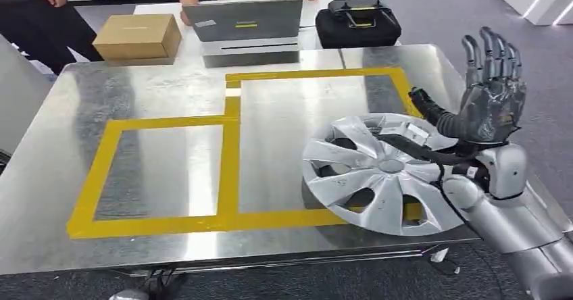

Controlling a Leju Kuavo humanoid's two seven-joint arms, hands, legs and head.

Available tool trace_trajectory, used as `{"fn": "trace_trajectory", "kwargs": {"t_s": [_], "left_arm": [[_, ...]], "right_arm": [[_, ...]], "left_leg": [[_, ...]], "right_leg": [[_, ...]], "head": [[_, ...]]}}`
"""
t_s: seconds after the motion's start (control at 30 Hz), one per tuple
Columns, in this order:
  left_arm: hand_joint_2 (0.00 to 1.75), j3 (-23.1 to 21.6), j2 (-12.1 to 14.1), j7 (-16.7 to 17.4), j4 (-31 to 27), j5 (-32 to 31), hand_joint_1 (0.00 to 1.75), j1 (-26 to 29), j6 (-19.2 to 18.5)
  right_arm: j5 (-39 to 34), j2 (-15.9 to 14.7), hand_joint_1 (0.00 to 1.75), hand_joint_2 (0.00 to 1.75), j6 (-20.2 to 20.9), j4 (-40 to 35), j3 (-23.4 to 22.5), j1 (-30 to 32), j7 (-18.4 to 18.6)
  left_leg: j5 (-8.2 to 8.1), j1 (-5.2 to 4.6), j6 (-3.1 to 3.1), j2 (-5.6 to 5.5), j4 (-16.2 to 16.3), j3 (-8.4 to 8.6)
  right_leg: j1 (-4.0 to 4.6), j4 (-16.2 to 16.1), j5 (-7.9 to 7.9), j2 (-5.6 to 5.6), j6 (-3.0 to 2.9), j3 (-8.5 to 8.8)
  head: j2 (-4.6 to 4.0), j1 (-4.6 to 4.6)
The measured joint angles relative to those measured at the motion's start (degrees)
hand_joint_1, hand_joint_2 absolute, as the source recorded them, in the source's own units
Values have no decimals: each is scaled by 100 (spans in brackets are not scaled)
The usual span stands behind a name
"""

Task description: Take the parts from the cabinet and place them on the table.

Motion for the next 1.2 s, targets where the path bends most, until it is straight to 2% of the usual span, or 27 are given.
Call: {"fn": "trace_trajectory", "kwargs": {"t_s": [0.13,0.33,0.53,0.63,0.73,0.77,0.8,0.87,0.9,0.93,0.97,1.0,1.07,1.1,1.13,1.2], "left_arm": [[0,41,0,-26,0,0,0,18,35],[0,144,2,-72,0,50,0,47,107],[0,173,9,-87,0,59,0,66,120],[0,199,11,-87,0,59,0,69,151],[0,243,9,-85,0,46,0,75,166],[0,243,2,-85,0,44,0,71,170],[0,247,2,-85,0,42,0,71,179],[0,254,-4,-85,0,39,0,76,188],[0,260,-7,-85,0,42,0,81,190],[0,269,-7,-85,0,42,0,88,192],[0,278,-9,-85,0,42,0,95,197],[0,282,-13,-85,0,42,0,100,201],[0,291,-22,-85,0,44,0,96,201],[0,293,-17,-85,0,44,0,96,205],[0,295,-20,-85,0,44,0,94,205],[0,297,-22,-87,0,48,0,105,203]], "right_arm": [[-50,386,0,175,0,-717,-689,729,-536],[-46,1020,0,175,0,-1383,-1353,1655,-1274],[-96,1306,0,175,0,-1571,-1662,1950,-1418],[-140,1409,0,175,2,-1606,-1748,2020,-1483],[-151,1493,0,175,2,-1636,-1822,2039,-1532],[-157,1495,0,175,2,-1647,-1853,2054,-1540],[-166,1495,0,175,0,-1656,-1873,2057,-1545],[-184,1514,0,175,2,-1658,-1881,2082,-1549],[-190,1514,0,175,2,-1658,-1890,2125,-1549],[-194,1514,0,175,2,-1658,-1903,2159,-1549],[-201,1517,0,175,2,-1658,-1916,2180,-1554],[-205,1523,0,175,2,-1658,-1921,2190,-1562],[-210,1534,0,175,2,-1663,-1923,2190,-1584],[-216,1543,0,175,0,-1663,-1923,2187,-1600],[-216,1556,0,175,0,-1665,-1927,2205,-1617],[-227,1573,0,175,2,-1669,-1934,2230,-1617]], "left_leg": [[0,0,-1,1,-1,1],[-5,-5,4,1,3,-1],[-24,-31,36,2,35,-11],[-41,-45,71,2,72,-29],[49,-41,166,9,6,-23],[101,-1,188,45,-52,-7],[124,2,220,45,-80,-15],[149,3,244,47,-77,-67],[167,2,243,49,-75,-98],[186,2,231,48,-72,-122],[200,6,219,48,-67,-143],[216,12,200,48,-56,-170],[235,33,158,48,2,-220],[240,7,109,42,34,-254],[267,1,67,39,52,-274],[342,13,-19,42,53,-293]], "right_leg": [[3,0,0,4,0,0],[-4,-4,0,1,0,0],[-29,-4,5,4,24,1],[-44,-7,9,5,66,3],[-46,-46,72,12,153,18],[-58,0,-38,21,155,-39],[-51,179,-254,20,157,-112],[-58,1032,-749,25,174,-421],[-58,1488,-944,27,192,-587],[-59,1680,-982,26,204,-636],[-62,1631,-904,24,210,-568],[-69,1327,-708,21,213,-364],[-79,325,-325,-9,223,258],[-54,-45,-408,-41,225,478],[-37,-22,-350,5,144,498],[-20,-9,-345,22,91,428]], "head": [[0,0],[0,2],[0,0],[0,0],[0,-2],[0,2],[0,13],[0,20],[0,24],[0,24],[0,24],[0,24],[0,24],[0,31],[0,11],[0,4]]}}
